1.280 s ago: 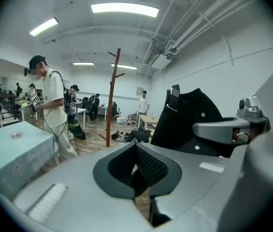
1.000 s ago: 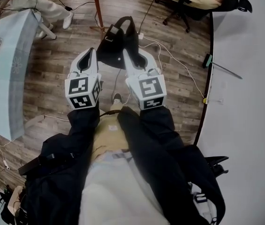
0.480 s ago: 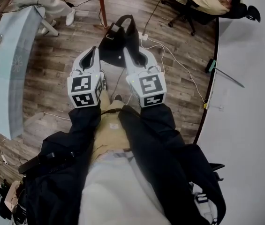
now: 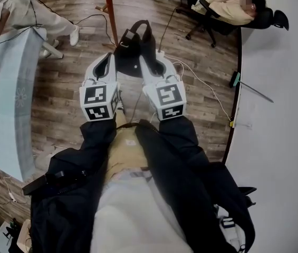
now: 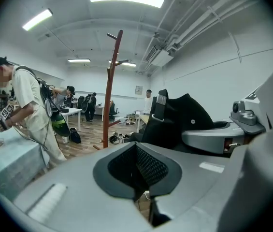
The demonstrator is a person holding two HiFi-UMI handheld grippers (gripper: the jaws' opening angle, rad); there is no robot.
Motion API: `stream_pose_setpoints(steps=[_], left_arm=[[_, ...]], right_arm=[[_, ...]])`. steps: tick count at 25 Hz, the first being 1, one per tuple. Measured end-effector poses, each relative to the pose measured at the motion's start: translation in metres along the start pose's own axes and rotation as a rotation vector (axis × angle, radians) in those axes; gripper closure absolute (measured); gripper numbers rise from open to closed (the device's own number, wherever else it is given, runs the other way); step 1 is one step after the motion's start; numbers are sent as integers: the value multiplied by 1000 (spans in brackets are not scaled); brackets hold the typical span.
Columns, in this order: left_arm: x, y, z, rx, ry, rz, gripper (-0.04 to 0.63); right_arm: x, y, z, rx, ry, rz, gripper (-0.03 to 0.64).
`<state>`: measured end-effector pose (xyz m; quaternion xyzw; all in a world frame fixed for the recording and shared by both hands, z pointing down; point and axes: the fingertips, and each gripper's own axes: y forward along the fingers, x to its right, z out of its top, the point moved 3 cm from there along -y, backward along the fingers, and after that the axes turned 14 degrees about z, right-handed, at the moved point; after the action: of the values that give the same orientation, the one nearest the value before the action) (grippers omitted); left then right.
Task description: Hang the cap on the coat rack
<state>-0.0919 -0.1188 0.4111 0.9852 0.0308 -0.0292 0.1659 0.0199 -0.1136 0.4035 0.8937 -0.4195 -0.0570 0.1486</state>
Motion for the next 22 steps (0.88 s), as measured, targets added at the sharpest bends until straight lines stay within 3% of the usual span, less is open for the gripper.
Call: stream_pose_setpoints(steps=[11,17,22], left_arm=[[-42,78,17,-31,1,-23,600],[-42,109,11,-71,3,-34,600],[-39,137,12,-88,-7,6,600]], right_arm=[[52,82,9,-47,21,-33,606],[81,110,1,-83,36,-40,606],[107,131,-8,-107,47,-5,606]])
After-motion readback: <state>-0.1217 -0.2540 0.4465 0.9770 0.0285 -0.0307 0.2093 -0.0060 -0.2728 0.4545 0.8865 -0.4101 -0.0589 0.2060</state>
